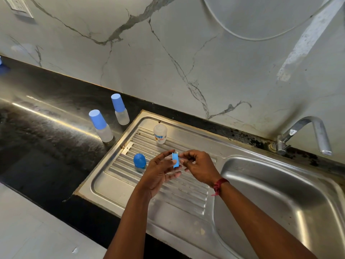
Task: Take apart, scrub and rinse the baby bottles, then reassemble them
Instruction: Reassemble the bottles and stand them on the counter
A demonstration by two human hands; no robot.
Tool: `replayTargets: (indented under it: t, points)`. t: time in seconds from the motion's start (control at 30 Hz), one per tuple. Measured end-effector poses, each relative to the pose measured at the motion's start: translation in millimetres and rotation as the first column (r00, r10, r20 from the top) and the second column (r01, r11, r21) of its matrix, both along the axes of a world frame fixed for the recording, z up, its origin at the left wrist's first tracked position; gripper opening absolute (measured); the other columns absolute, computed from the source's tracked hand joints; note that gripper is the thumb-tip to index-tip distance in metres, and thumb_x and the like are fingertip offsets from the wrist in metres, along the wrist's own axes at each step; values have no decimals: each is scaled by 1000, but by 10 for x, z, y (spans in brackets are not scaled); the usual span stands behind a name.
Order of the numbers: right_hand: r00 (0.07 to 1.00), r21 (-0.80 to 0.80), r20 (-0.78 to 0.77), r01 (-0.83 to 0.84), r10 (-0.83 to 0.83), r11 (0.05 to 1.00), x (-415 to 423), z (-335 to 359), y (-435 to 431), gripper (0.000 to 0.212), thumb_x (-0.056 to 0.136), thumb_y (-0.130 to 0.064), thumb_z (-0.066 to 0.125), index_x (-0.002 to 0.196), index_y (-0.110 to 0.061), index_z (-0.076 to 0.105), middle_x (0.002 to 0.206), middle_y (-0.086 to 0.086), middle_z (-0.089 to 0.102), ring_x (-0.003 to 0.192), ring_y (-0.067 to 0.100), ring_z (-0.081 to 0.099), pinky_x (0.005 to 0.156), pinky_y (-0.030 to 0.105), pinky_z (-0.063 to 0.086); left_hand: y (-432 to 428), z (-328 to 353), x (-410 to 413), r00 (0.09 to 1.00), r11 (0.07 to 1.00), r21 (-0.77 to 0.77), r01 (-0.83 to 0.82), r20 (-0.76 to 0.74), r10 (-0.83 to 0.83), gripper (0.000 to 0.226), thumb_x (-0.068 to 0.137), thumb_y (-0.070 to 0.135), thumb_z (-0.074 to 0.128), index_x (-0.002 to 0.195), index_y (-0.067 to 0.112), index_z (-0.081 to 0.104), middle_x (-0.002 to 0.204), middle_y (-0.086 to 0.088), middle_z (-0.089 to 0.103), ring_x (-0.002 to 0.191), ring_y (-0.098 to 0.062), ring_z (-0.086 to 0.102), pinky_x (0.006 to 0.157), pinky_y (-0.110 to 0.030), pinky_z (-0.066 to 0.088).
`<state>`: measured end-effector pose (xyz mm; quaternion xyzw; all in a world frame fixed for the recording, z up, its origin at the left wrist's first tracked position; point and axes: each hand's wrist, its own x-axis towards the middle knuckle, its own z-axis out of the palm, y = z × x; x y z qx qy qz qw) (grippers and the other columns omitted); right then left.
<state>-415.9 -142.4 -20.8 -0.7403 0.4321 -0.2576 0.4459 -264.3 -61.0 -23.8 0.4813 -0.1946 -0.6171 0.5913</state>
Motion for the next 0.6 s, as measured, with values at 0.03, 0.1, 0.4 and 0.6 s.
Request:
replayTargets:
  t: [0.03,0.1,0.4,0.6]
  points:
    - [1000,-12,0,-3,3,1000,9,4,-1,21,89,-11,72,110,-10,74,99,3,72,86,15,69,72,30,61,-14,8,-30,999,1000,-19,-5,42,6,49,74,18,76,122,14,64,111,-14,73,102,-33,71,80,-37,60]
    - [1000,-8,13,-10,10,1000,23,40,11,22,88,-10,72,111,-10,73,97,2,70,85,15,69,69,28,61,-42,-1,-77,991,998,-50,-32,125,38,51,70,19,79,119,16,66,110,-13,73,101,-32,72,81,-35,60]
    - [993,-244,-57,88,-105,966,63,48,95,5,86,-5,72,88,-5,76,85,7,70,76,13,62,67,10,48,-32,-97,-117,994,993,-90,-78,71,84,46,76,14,75,120,13,63,111,-13,73,103,-33,71,82,-33,60]
    - [978,-283,-68,170,-196,944,119,54,140,5,88,-3,68,87,-4,73,85,7,67,77,14,59,68,15,47,-21,-120,-149,993,992,-79,-97,61,102,39,77,14,73,115,13,65,110,-14,71,99,-30,71,79,-35,60]
